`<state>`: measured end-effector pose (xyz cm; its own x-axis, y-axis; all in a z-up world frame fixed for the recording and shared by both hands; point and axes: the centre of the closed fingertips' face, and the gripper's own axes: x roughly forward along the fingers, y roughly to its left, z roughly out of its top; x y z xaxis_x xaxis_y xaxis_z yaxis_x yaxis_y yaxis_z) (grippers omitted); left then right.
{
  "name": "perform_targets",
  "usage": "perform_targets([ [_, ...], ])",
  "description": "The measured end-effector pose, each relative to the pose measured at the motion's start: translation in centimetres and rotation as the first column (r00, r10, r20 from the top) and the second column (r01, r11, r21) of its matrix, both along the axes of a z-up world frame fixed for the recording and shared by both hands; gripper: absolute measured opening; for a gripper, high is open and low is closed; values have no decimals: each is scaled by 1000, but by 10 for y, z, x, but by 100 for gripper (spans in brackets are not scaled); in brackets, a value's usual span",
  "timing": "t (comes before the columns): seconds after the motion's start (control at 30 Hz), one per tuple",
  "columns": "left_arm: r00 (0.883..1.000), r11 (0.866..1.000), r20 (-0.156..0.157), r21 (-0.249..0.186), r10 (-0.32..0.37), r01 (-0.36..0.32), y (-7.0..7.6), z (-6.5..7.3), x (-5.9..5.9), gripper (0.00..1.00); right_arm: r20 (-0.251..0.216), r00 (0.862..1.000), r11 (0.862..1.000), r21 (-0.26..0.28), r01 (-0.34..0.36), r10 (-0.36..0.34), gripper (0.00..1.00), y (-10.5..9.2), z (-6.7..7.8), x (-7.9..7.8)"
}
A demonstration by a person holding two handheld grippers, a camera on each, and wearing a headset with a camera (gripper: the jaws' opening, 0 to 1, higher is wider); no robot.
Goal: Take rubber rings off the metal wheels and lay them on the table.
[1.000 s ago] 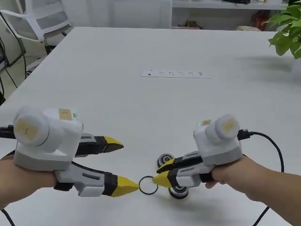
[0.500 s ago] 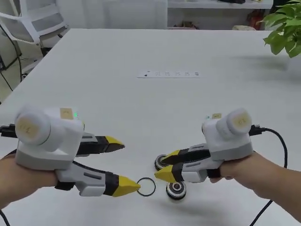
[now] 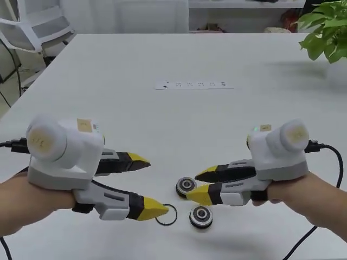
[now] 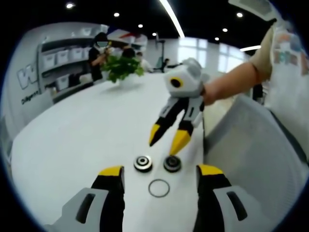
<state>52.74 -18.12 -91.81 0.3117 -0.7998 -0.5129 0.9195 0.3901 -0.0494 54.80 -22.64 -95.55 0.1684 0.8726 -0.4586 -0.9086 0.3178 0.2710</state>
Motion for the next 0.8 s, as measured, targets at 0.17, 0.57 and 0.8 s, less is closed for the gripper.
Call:
perform_targets([
  [0.17,1000,1000,2,0,-12,12,-6,0,2,61,6,1000,1000,2,20,-20,32,-9,0,1],
  [0.57,999,999,-13,6,-45,45,-23,-9,5,59,8,999,999,-20,43,-43,33,-26,-13,-4],
  [0.8,997,997,-22,17,-72,73,-34,-17,4,56,5,999,999,-30,42,-42,33,-31,-21,-9],
])
